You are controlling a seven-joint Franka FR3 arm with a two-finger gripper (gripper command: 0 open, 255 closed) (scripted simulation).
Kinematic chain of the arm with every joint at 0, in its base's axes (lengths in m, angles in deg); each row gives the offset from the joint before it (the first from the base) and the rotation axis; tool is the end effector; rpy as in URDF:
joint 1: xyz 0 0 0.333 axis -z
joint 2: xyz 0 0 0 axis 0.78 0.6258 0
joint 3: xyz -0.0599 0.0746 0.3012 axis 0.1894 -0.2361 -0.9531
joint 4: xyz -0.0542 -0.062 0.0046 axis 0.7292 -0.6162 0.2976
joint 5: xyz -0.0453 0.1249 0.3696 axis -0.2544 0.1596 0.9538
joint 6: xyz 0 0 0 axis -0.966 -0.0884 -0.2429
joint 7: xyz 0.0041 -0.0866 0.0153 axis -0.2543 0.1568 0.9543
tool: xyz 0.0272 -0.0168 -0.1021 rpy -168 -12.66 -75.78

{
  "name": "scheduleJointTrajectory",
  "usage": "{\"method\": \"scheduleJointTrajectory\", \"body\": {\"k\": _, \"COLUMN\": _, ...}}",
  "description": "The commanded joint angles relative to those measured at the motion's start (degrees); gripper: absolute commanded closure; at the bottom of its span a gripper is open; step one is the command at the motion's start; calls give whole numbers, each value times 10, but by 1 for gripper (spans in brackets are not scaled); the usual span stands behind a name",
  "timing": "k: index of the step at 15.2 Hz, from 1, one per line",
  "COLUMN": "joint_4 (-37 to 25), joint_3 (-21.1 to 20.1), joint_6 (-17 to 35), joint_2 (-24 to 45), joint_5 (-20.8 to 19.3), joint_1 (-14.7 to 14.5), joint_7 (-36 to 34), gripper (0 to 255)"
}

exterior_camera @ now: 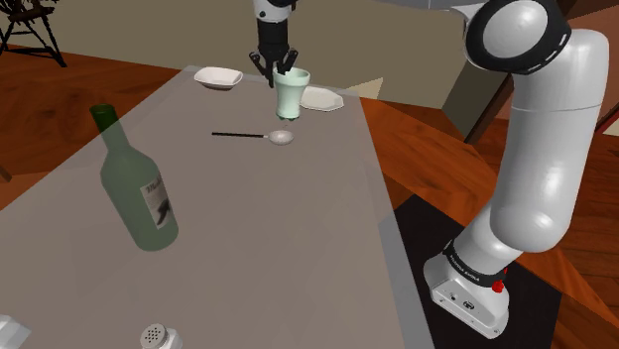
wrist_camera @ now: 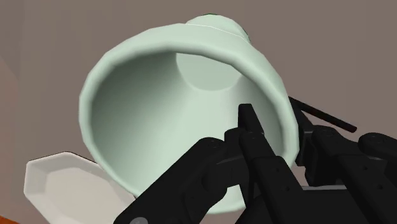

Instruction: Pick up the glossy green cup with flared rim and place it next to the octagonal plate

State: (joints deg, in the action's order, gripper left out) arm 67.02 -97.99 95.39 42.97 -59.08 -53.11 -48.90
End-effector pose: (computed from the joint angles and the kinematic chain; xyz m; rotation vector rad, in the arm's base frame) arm 0.6613 0.1704 0.5114 2.9812 -0.4414 0.0540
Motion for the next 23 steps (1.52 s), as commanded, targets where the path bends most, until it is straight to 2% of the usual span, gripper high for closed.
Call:
{"method": "scheduleJointTrajectory", "body": {"k": 1, "joint_4": -8, "joint_3": 6, "joint_6": -7, "joint_2": -4, "joint_5": 3, "joint_1": 18, "joint_7": 27, "gripper": 255}}
{"method": "scheduleJointTrajectory", "body": {"k": 6, "joint_4": -41, "joint_3": 21, "joint_6": -26, "joint_2": 1, "joint_5": 8, "joint_1": 57, "joint_7": 87, "gripper": 255}}
{"method": "scheduleJointTrajectory", "body": {"k": 11, "joint_4": -106, "joint_3": 37, "joint_6": -57, "joint_2": 26, "joint_5": 8, "joint_1": 90, "joint_7": 147, "gripper": 255}}
{"method": "scheduleJointTrajectory", "body": {"k": 15, "joint_4": -191, "joint_3": 49, "joint_6": -95, "joint_2": 66, "joint_5": 6, "joint_1": 112, "joint_7": 196, "gripper": 255}}
{"method": "scheduleJointTrajectory", "body": {"k": 18, "joint_4": -295, "joint_3": 60, "joint_6": -141, "joint_2": 119, "joint_5": 1, "joint_1": 122, "joint_7": 234, "gripper": 255}}
{"method": "scheduleJointTrajectory", "body": {"k": 23, "joint_4": -190, "joint_3": 56, "joint_6": -75, "joint_2": 80, "joint_5": 7, "joint_1": 137, "joint_7": 223, "gripper": 255}}
